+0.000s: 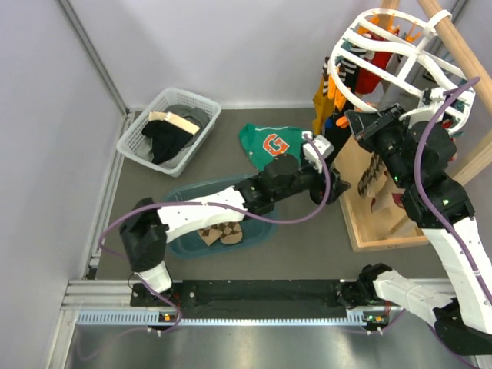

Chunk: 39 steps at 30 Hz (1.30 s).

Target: Remove the socks clipped to the hanger

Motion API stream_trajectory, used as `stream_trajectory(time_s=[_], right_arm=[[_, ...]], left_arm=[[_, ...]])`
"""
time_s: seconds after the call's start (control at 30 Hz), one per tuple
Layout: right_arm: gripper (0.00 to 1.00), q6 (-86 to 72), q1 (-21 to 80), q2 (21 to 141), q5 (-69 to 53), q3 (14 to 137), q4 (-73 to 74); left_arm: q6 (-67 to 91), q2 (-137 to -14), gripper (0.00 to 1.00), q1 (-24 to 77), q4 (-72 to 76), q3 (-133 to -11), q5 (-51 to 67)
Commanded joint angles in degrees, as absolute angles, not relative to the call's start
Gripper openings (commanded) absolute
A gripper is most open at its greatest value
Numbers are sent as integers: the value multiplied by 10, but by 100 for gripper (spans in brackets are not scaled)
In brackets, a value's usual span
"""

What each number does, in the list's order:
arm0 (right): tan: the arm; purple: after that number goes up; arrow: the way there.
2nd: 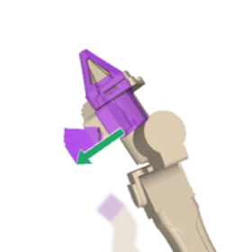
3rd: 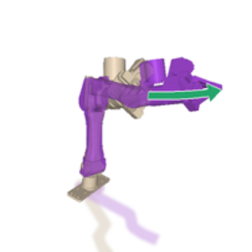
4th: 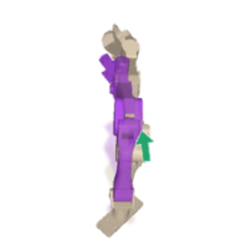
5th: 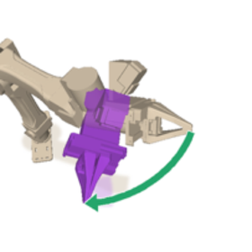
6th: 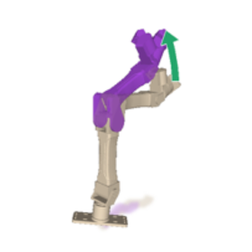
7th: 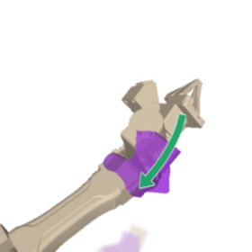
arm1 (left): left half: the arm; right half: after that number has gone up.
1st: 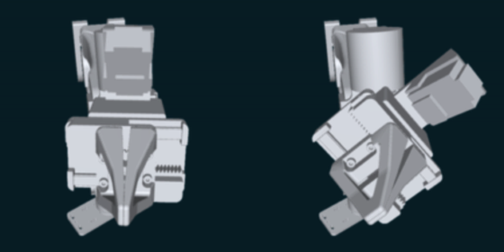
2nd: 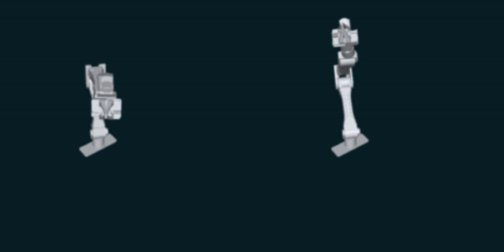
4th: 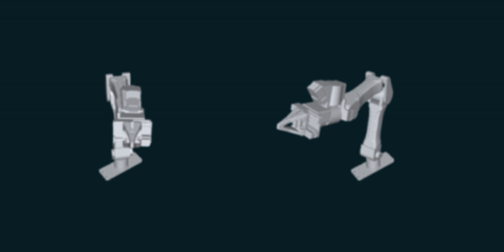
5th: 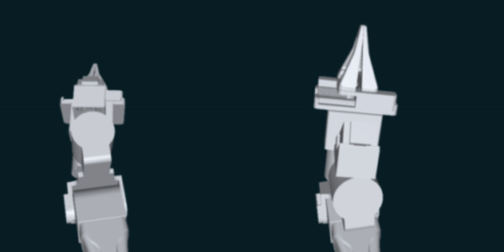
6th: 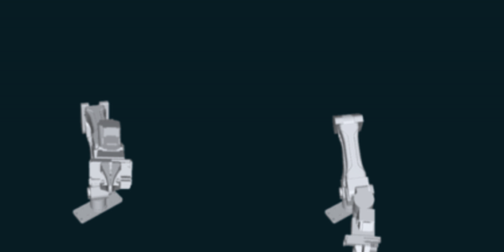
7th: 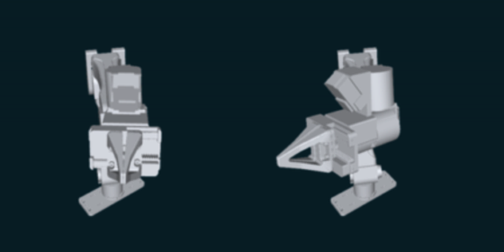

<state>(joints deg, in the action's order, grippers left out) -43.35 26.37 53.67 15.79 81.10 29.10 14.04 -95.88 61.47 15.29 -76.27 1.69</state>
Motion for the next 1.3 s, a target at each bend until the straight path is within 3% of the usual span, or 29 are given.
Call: stream_trajectory(time_s=[0.0,0.5,0.6,0.63,0.67,0.73,0.8,0.93,1.03,1.27], right_arm=[[2,-466,266,530,99,814,289],[4,-490,266,510,77,819,301],[5,-491,266,506,71,817,301],[7,-491,266,505,71,817,306],[9,-488,267,505,71,817,309],[22,-481,266,504,70,822,328],[32,-460,266,503,64,828,342],[52,-411,267,498,59,853,399],[60,-375,267,504,69,895,478],[62,-326,266,526,141,994,606]], left_arm=[[119,-1011,93,637,230,-831,33],[106,-1111,92,669,288,-898,25],[101,-1118,78,669,280,-907,18],[101,-1117,51,669,279,-905,18],[101,-1111,38,669,281,-903,18],[102,-1095,13,670,288,-885,18],[104,-1083,0,670,295,-862,16],[103,-1054,0,670,294,-834,5],[102,-1033,0,670,285,-820,-16],[85,-1004,0,680,287,-788,-65]])
